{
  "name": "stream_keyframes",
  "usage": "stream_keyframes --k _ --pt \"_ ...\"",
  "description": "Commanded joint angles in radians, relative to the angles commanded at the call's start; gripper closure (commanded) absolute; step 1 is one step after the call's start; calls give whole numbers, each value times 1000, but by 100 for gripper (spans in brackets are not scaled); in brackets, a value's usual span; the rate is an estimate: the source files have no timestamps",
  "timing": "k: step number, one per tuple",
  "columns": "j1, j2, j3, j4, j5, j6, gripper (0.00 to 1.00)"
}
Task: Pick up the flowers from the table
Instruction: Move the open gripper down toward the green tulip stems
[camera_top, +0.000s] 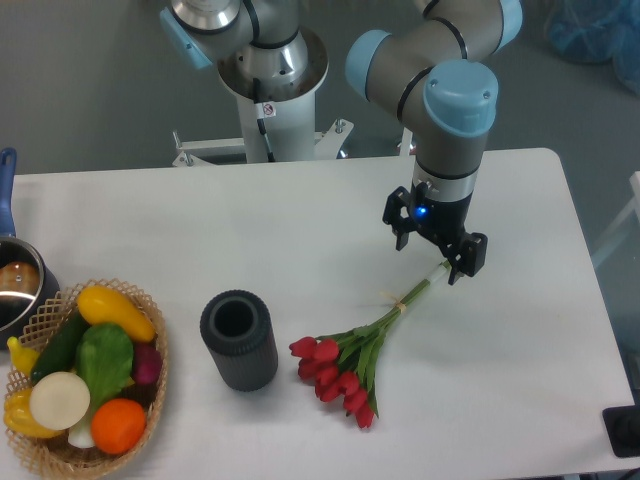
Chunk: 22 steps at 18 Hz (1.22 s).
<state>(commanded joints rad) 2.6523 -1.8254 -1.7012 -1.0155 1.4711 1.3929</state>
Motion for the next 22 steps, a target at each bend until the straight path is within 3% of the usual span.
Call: stream_keyframes --k 10,18,22 --pt "-25 -18 -38 47 -24 -6 0" --pt "-28 -77 -46 52 -23 9 0" --pt "-35 -116 -46 54 -17 119 0"
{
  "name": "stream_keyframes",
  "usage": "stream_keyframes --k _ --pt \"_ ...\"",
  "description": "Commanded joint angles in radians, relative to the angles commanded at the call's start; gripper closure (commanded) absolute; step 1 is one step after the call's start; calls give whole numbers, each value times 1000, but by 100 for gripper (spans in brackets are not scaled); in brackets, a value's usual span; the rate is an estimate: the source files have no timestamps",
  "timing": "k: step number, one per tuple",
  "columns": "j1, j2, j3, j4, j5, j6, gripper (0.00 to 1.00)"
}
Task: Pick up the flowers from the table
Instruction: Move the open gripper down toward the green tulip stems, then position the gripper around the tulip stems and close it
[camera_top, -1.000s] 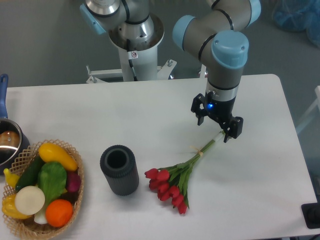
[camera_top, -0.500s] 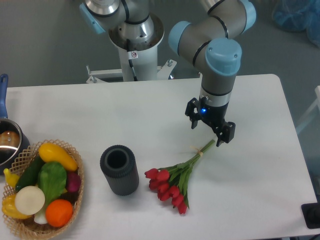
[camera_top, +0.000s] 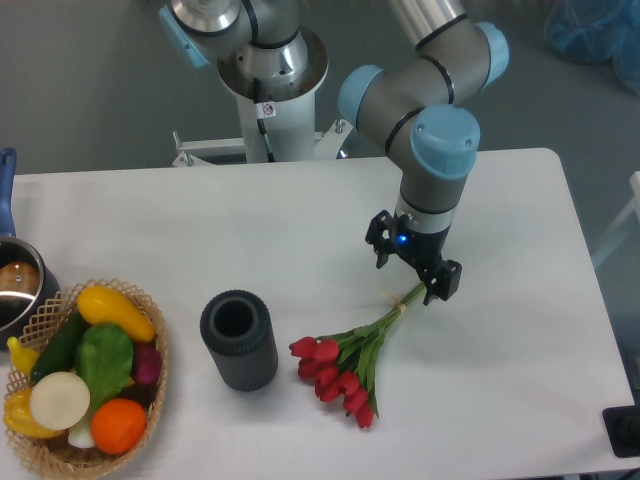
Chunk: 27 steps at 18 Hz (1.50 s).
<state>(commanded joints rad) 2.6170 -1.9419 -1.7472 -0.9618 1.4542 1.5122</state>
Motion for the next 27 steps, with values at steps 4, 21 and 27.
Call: stream_keyframes --k 4,21,27 --pt "-11 -20 -2 2 -8 10 0" --pt "-34 -107 2 86 -44 -145 0" --pt "-32 -109 -2 84 -43 -139 0"
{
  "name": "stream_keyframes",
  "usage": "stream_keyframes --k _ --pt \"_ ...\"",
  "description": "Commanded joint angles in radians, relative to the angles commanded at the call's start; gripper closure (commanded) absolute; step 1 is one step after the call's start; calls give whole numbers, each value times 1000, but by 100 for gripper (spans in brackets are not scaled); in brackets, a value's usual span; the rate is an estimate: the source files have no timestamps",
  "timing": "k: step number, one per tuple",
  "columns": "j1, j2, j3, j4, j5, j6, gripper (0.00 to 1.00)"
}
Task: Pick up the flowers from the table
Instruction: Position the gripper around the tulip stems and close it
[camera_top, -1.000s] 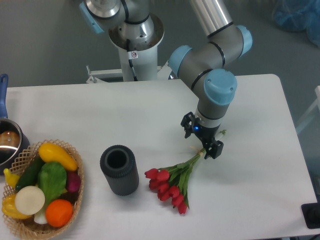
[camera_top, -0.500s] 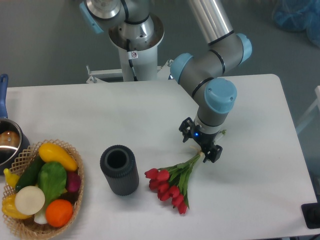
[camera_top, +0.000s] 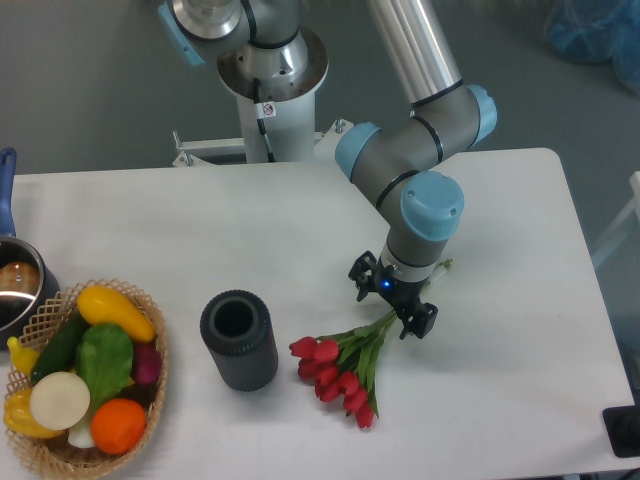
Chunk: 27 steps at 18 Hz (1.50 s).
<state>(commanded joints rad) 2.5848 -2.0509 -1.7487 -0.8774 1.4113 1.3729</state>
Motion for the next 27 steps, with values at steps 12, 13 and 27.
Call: stream_keyframes --k 12,13,27 --pt "-15 -6 -15 5 48 -8 0" --pt "-15 -11 -14 8 49 -8 0" --pt "-17 -37 -6 38 49 0 0"
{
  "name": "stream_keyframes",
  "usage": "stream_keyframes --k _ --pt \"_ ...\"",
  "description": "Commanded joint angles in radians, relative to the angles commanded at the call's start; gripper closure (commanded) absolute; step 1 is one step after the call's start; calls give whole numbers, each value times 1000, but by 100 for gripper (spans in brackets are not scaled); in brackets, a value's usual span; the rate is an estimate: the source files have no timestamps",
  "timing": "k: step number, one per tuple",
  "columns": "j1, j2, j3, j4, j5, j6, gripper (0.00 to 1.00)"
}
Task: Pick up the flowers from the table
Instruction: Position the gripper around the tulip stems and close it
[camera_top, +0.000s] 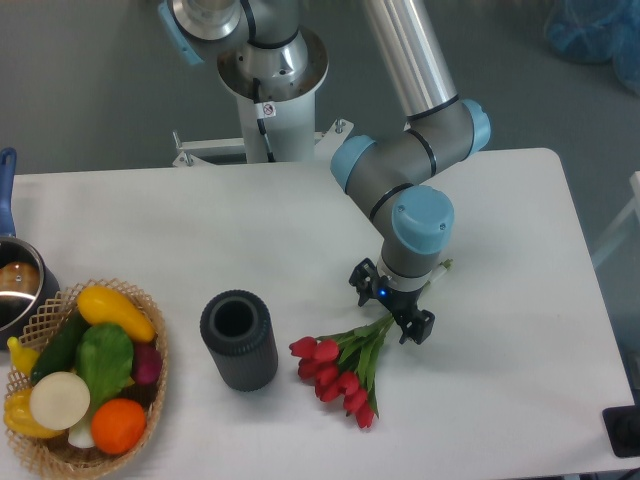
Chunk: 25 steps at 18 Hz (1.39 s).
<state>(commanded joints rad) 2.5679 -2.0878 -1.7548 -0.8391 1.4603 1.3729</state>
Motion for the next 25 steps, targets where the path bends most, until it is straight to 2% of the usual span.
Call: stream_keyframes --k 7,8,10,11,17,18,20,21,25 --pt "-2 2 -5 0 0 0 0" --pt "-2 2 -5 0 -2 -2 7" --pt "-2 3 -5 0 -2 -5 27" --pt "-2 3 -5 0 -2 -5 32" --pt "-5 2 6 -2 -3 -11 47" --pt "-5 2 6 -2 -3 -11 52" --pt "-5 2 6 -2 -2 -11 74" --pt "-5 3 8 -2 -3 -11 78" --pt "-5 2 15 -3 -3 -11 79"
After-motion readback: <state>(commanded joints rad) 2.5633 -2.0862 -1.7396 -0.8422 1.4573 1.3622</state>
